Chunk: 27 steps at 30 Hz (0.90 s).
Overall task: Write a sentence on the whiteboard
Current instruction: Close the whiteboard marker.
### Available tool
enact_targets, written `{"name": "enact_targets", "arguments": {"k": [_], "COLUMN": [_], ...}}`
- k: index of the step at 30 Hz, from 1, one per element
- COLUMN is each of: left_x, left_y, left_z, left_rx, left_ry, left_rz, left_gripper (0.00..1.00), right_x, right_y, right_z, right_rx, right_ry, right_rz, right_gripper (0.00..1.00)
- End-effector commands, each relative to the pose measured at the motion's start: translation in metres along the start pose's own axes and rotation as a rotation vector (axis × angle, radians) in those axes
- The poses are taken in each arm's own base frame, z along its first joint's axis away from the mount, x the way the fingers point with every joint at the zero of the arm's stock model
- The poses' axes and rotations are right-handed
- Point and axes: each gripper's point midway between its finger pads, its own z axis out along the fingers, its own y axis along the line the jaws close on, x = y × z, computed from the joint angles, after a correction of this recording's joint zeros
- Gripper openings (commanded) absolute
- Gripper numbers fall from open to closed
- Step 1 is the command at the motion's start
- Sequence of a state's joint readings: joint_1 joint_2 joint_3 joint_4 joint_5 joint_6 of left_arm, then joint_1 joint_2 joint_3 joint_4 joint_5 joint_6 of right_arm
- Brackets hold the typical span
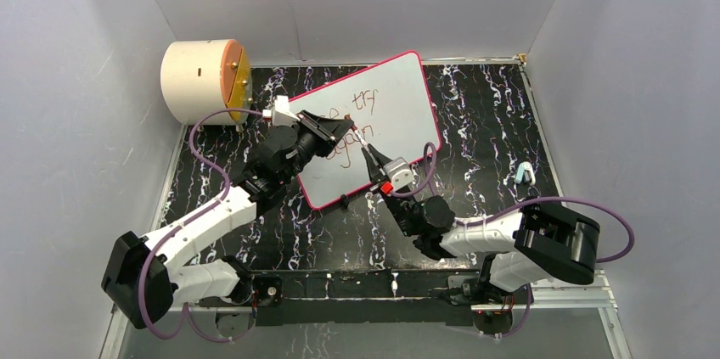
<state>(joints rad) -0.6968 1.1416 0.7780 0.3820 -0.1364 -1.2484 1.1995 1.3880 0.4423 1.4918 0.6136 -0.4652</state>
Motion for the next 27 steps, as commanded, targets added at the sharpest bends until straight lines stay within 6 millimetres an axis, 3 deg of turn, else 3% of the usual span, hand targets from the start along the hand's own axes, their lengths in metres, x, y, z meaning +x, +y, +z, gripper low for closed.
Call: {"name": "enact_targets", "arguments": {"k": [1,4,13,22,24,27], "left_x": [0.023,0.024,0.052,0.026,0.023,0.02], "left_y": [0.013,-0.001,-0.009,-0.006,-0.004,0.0], "left_z": [-0.005,-0.007,-0.016,-0.026,-0.026,-0.025], "left_rx": [-0.014,0.021,0.076,0.066,0.052,0.023], "left_ry": [0.1,0.121,0.17,0.041,0.025,0.01], "left_rz": [0.047,0.064,-0.027,-0.047,-0.04,-0.029], "left_gripper": [0.0,0.0,0.0,0.0,0.13,0.23], "right_x": [-0.052,-0.048,-0.047,-0.039,-0.034,-0.03], "right_y": [-0.022,-0.026,-0.034,-0.036,-0.032,-0.029], "right_z": [0.005,0.004,0.008,-0.007,-0.012,-0.019], "right_rx": [0.071,0.092,0.15,0.115,0.081,0.041], "right_ry": [-0.175,-0.17,-0.178,-0.125,-0.1,-0.082], "right_rz": [0.135,0.155,0.214,0.285,0.288,0.283], "right_gripper": [0.0,0.0,0.0,0.0,0.0,0.0]}}
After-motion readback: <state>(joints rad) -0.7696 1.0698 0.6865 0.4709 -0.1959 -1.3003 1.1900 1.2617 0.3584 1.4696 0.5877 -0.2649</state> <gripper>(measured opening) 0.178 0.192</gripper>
